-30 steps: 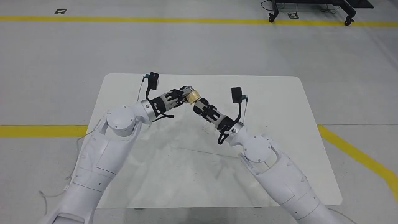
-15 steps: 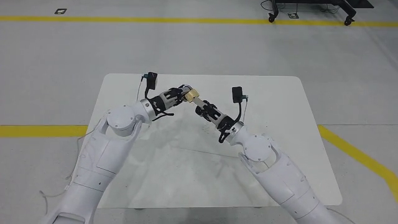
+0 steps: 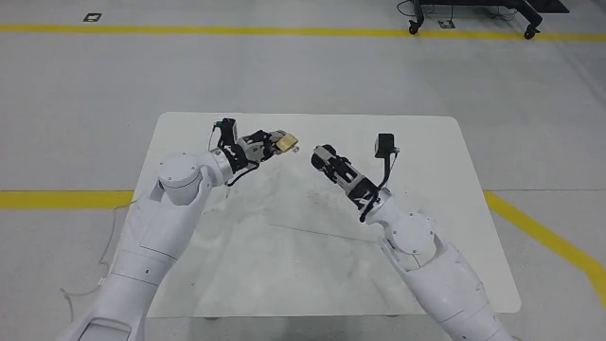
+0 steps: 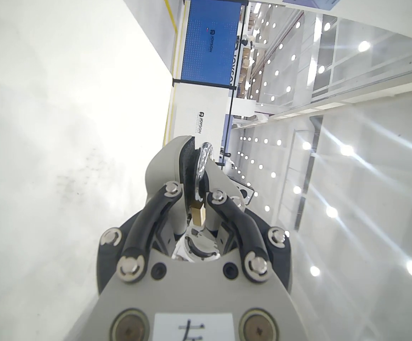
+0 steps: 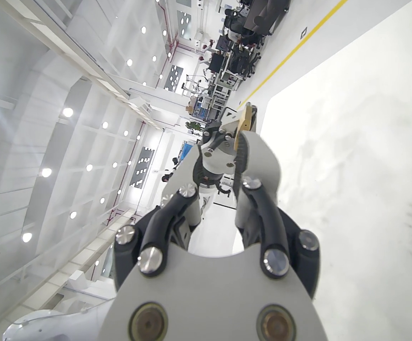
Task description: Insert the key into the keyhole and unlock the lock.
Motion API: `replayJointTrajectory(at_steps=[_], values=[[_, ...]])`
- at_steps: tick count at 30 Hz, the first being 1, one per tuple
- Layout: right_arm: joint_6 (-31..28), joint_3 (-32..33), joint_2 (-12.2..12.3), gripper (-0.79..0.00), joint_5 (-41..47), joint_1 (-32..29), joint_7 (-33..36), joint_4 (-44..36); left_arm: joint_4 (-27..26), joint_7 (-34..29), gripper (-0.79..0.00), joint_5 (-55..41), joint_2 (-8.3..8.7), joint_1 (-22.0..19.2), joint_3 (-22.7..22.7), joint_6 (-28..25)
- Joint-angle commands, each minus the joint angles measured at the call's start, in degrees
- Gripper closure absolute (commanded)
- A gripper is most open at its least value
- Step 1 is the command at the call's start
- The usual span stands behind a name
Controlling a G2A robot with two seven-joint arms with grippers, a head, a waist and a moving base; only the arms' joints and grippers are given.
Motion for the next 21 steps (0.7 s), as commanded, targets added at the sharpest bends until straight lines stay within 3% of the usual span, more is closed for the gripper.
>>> replayJointTrajectory(at_steps=[1,8,15,21], values=[[-1.62,0.5,0.13,0.0,1.02,-0.8,1.89,-1.1,1.01,-1.98,0.0,-2.26,-0.12,-0.59,0.11,2.07],[-8.59,-1.24,-0.28,0.0,3.05,0.73,5.46,0.93,4.86,-9.04,0.0,-8.77,-0.62,-2.58,1.26,7.86],[-6.42,-4.96,-1.58,0.0,0.01,5.88,1.54,7.06,5.66,-9.82,0.0,-8.15,-0.64,-3.23,1.89,6.88],[-7.2,-5.62,-2.1,0.0,-0.5,6.64,-0.32,8.11,5.75,-9.78,0.0,-8.37,-0.57,-3.33,1.73,6.52]])
